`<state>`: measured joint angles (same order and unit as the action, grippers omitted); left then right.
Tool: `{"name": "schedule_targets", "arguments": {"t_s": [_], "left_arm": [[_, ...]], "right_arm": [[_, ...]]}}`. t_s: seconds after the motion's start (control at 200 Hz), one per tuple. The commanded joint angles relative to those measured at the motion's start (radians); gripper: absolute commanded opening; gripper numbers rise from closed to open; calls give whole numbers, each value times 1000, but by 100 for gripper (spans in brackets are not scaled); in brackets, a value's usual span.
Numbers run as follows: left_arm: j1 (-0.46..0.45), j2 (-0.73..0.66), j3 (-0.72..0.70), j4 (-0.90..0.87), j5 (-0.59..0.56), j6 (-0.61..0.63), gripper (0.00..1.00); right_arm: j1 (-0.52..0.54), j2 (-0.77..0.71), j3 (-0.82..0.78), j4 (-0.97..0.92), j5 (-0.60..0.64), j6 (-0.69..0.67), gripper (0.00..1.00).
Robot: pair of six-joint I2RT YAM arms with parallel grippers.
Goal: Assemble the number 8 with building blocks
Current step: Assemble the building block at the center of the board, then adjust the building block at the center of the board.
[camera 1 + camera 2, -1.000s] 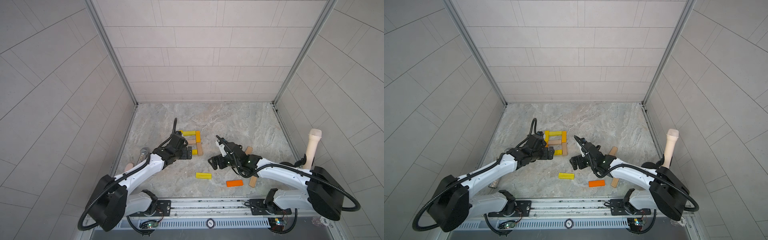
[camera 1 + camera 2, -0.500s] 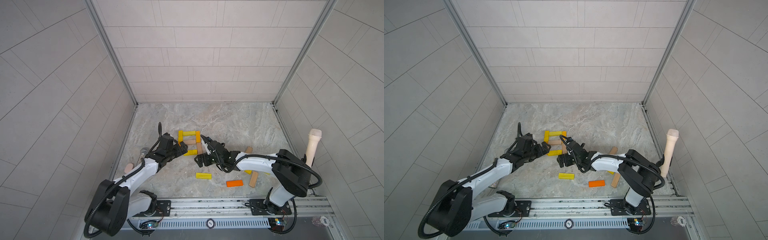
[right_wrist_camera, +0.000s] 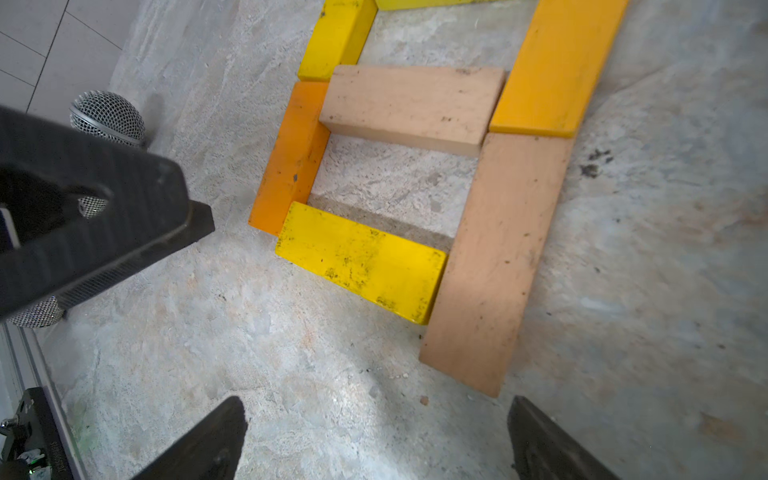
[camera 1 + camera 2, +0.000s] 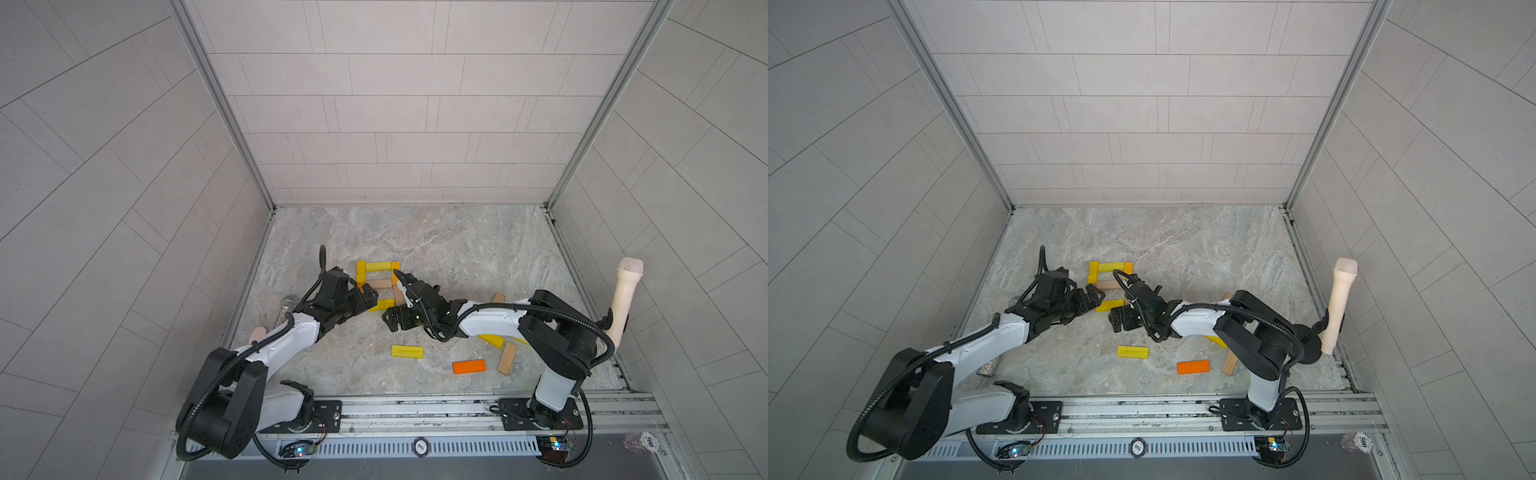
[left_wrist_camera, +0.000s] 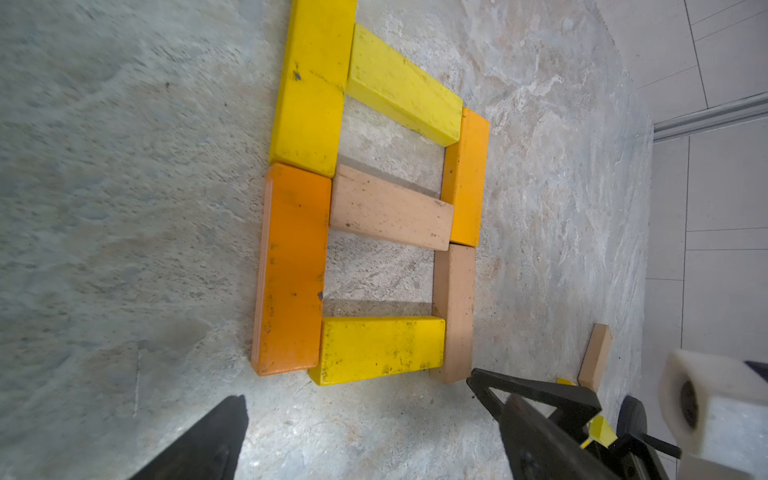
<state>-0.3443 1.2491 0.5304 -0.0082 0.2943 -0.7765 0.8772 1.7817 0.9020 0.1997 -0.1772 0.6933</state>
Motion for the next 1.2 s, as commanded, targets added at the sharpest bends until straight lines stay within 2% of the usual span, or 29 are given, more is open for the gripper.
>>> {"name": "schedule_targets", "arguments": {"t_s": [0.0,0.41,0.63,0.926,1.196], "left_arm": [[7,4,16,1,-1,8,100],[8,-8,22,-32,-20,26,100],[7,-18,34,-65,-13,46,100],[-9,-97,37,-118,3,127,100],[-38,-173,80,-176,35,154,100]], "right_arm": [[5,23,28,17,4,16,100],[6,54,50,23,-18,12,100],[8,12,43,-24,15,-15,100],[15,-145,-11,-145,95,-102,100],[43,-372,-89,-313,186,-196,98]]}}
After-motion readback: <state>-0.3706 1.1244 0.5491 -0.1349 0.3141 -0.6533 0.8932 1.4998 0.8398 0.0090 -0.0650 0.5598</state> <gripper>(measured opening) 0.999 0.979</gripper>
